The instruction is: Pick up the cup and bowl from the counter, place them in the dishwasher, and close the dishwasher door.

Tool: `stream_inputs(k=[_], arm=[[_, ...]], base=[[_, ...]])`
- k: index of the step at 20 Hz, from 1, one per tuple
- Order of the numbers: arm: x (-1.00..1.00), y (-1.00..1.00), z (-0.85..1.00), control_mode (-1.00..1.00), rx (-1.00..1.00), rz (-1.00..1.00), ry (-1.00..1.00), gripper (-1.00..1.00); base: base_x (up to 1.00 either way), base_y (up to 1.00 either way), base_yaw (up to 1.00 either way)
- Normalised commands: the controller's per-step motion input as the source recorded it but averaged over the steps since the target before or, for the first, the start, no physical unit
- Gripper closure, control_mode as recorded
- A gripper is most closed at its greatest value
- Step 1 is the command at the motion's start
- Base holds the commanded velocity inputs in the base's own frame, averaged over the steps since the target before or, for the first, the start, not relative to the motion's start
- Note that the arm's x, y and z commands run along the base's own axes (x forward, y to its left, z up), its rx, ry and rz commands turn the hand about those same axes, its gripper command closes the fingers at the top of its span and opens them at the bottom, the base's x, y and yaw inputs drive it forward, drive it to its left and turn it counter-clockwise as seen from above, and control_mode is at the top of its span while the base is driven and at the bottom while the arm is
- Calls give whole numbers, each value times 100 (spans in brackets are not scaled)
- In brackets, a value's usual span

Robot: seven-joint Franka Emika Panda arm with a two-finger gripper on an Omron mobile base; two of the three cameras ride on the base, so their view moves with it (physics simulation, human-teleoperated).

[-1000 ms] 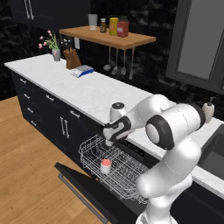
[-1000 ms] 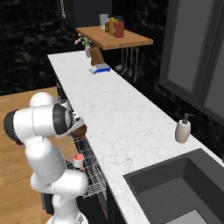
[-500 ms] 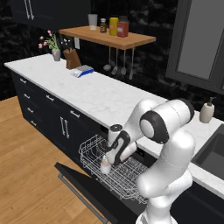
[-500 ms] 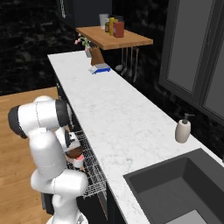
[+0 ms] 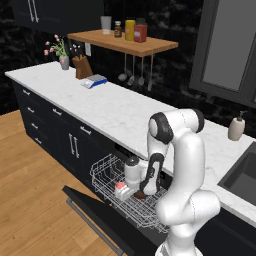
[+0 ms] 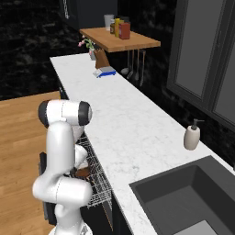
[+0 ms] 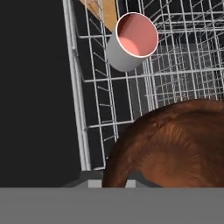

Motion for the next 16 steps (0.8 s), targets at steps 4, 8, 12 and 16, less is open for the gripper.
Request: stream_inputs(k=[4,8,12,16], arm=[[4,0,-66,-100,-6,-12,-3,100],[6,-7,-47,-100,-9,-10,-8,100],[0,-5,-16,-100,-9,-7,-12,-100],[0,0,0,-100,-4,-4,-11,-100]], base=[[0,0,0],[0,0,0],[0,0,0],[0,0,0]])
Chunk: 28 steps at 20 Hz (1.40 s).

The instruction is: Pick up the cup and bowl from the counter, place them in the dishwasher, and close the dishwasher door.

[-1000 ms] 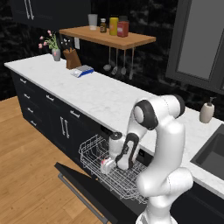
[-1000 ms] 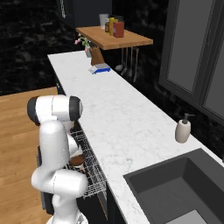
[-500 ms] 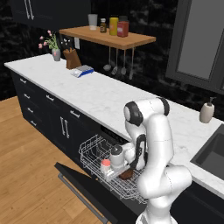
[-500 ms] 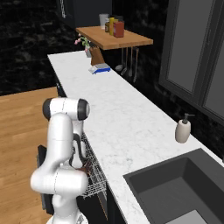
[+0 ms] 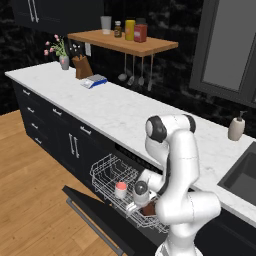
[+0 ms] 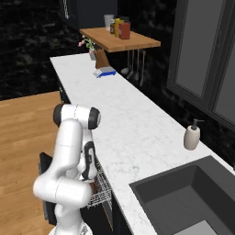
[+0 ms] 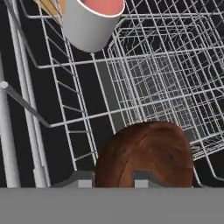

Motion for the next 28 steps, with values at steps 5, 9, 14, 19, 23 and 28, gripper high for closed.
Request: stream_inputs(k=[5,9,14,19,23,28], arm=[[-2,0,30,-100,0,-1,-14,-100],[-19,8,82,-100,0,0,-16,-100],[-35,50,100,-100,0,0,-4,-100],[-15,78,100,-100,0,0,2,-100],[0,96,100,-100,0,0,8,-100],[0,100,100,-100,0,0,12,-100]], base=[[0,0,0],[0,0,0],[0,0,0],[0,0,0],[0,0,0],[0,0,0]])
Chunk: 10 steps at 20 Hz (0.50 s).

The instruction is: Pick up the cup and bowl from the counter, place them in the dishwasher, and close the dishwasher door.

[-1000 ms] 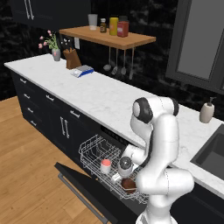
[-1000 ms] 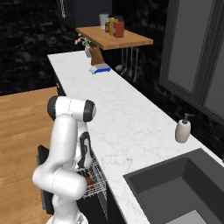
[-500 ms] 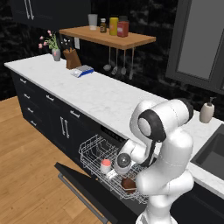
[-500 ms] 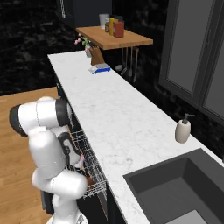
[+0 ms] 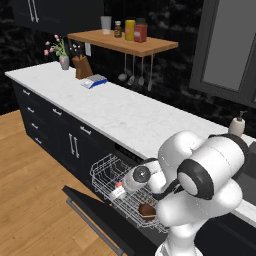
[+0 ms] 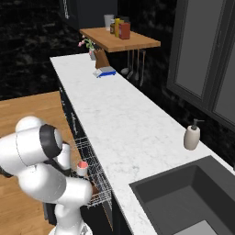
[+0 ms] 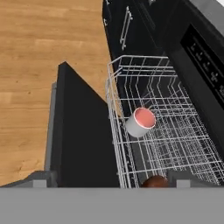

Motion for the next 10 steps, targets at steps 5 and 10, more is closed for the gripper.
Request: stream_inputs(k=[5,10], arm=[[-2,100,100,-100,0,0,19,-100],[-15,100,98,-100,-4,0,19,-100]], base=[[0,0,0],[0,0,0]])
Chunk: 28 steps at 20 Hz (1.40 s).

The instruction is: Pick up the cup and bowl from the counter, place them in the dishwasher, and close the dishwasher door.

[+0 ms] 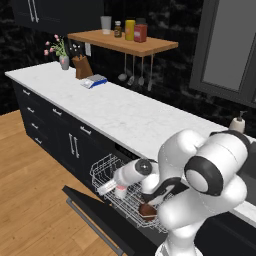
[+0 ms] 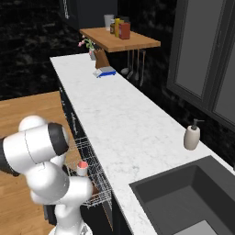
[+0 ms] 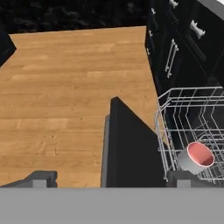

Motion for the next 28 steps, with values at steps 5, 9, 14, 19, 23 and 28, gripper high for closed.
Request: stream_inputs(k=[5,9,14,19,23,28], arm=[[-29,100,90,-100,-14,6,9,-100],[-31,100,88,-100,-29,20,-3,-100],[-3,93,63,-100,-42,39,-21,-100],[0,60,14,-100,-45,57,-32,-100],[0,35,-1,-100,-45,67,-30,-100],[0,15,-54,-100,-40,83,-15,-100]], base=[[0,0,0],[0,0,0],[0,0,0],[0,0,0],[0,0,0],[0,0,0]])
